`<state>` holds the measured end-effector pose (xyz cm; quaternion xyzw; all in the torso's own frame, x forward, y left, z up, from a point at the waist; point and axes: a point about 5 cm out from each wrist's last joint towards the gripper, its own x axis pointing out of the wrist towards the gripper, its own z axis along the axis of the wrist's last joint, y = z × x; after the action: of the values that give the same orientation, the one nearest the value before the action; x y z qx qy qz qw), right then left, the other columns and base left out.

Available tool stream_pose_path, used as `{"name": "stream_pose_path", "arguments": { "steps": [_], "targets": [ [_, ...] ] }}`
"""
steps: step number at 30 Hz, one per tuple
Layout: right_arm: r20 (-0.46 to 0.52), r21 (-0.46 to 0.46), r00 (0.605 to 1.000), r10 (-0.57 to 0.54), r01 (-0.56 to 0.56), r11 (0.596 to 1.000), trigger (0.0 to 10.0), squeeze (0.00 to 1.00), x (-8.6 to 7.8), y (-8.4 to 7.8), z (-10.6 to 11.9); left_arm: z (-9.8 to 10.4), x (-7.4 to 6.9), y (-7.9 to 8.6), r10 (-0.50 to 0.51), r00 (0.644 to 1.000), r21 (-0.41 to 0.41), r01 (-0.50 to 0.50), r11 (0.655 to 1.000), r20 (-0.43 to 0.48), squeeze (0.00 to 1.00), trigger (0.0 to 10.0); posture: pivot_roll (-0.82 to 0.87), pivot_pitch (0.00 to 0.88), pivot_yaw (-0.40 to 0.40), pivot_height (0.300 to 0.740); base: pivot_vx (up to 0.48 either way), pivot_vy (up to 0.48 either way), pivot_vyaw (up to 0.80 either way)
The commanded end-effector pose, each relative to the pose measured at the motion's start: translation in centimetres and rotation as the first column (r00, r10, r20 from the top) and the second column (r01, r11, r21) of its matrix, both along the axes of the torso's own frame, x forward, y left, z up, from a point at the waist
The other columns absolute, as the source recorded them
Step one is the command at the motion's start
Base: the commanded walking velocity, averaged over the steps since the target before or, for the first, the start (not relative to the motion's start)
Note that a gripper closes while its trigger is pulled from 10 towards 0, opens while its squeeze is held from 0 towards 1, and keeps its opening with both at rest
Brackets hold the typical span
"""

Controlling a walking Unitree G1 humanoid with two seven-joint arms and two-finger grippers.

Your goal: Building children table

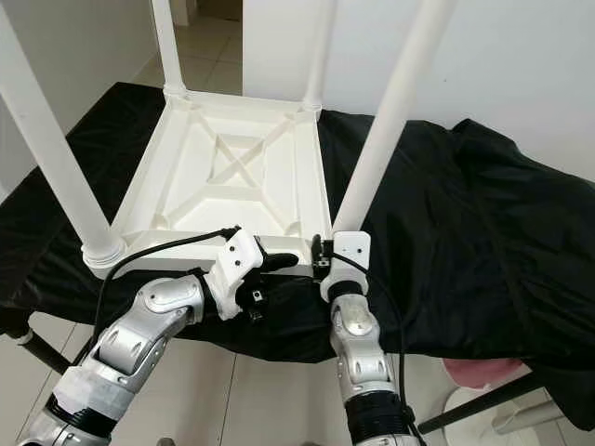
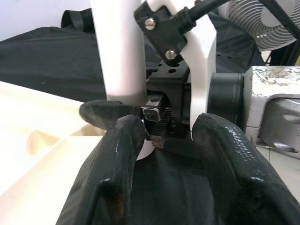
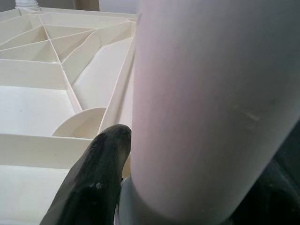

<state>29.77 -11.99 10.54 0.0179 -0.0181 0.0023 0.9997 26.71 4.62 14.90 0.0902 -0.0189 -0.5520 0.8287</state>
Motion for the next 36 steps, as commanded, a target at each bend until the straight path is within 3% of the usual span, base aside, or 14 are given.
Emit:
{"name": "stream_pose_path", "arguments": {
  "steps": [1,3,4,5,13,26,27,28,29,36],
  "targets": [
    [-0.037,0.023,0.999,-0.023,0.024,0.999,10.0,0.0,-0.2,-0.4,-0.6,-0.1,-0.1,-0.2,0.002,1.0,0.002,-0.002,1.0,0.003,0.0,10.0,0.01,0.0,-0.1,0.74,0.0,0.0,0.0],
    [-0.037,0.024,0.999,-0.022,0.023,0.999,10.0,0.0,-0.3,-0.5,-0.6,-0.1,-0.1,-0.2,0.002,1.0,0.002,-0.002,1.0,0.003,0.0,10.0,0.01,0.0,-0.102,0.74,0.0,0.0,0.0],
    [-0.037,0.022,0.999,-0.022,0.023,1.0,10.0,0.34,-0.3,-0.4,-0.5,0.0,-0.1,-0.2,0.004,1.0,0.0,-0.004,1.0,0.004,0.0,10.0,0.01,0.0,-0.102,0.74,0.0,0.0,0.0],
    [-0.029,0.031,1.0,-0.006,0.007,1.0,10.0,1.0,-0.3,-0.2,-0.4,0.0,0.0,-0.2,0.005,1.0,0.001,-0.005,1.0,0.006,0.0,10.0,0.01,0.0,-0.104,0.74,0.0,0.0,0.0],
    [0.026,0.048,0.997,0.069,-0.07,0.996,10.0,1.0,-0.7,-0.2,0.4,-0.1,0.0,-0.2,0.007,1.0,0.001,-0.007,1.0,0.007,0.0,10.0,0.01,0.0,-0.103,0.74,0.0,0.0,0.0],
    [0.049,0.001,0.973,0.224,-0.224,0.975,10.0,1.0,-1.3,-3.0,0.4,0.0,0.0,-0.2,0.003,1.0,0.003,-0.003,1.0,0.009,0.0,10.0,0.0,0.0,-0.098,0.74,0.0,0.0,0.0],
    [0.047,-0.011,0.969,0.243,-0.243,0.97,10.0,0.83,-1.2,-3.3,0.3,-0.1,0.1,-0.2,0.001,1.0,0.004,-0.001,1.0,0.009,0.0,10.0,0.0,0.0,-0.097,0.74,0.0,0.0,0.0],
    [0.047,-0.011,0.969,0.243,-0.243,0.97,10.0,0.83,-1.2,-3.3,0.3,-0.1,0.1,-0.2,0.001,1.0,0.004,-0.001,1.0,0.009,0.0,10.0,0.0,0.0,-0.097,0.74,0.0,0.0,0.0],
    [0.045,-0.023,0.965,0.259,-0.258,0.966,10.0,0.0,-1.1,-3.5,0.2,-0.1,0.0,-0.2,0.0,1.0,0.004,0.0,1.0,0.008,0.0,10.0,0.0,0.0,-0.096,0.74,0.0,0.0,0.0],
    [0.027,-0.032,0.931,0.363,-0.363,0.931,10.0,0.0,-0.7,-3.7,0.0,-0.4,-0.3,0.1,-0.002,1.0,0.013,0.002,1.0,-0.002,0.0,10.0,0.0,0.0,-0.085,0.74,0.0,0.0,0.0]
  ]
}}
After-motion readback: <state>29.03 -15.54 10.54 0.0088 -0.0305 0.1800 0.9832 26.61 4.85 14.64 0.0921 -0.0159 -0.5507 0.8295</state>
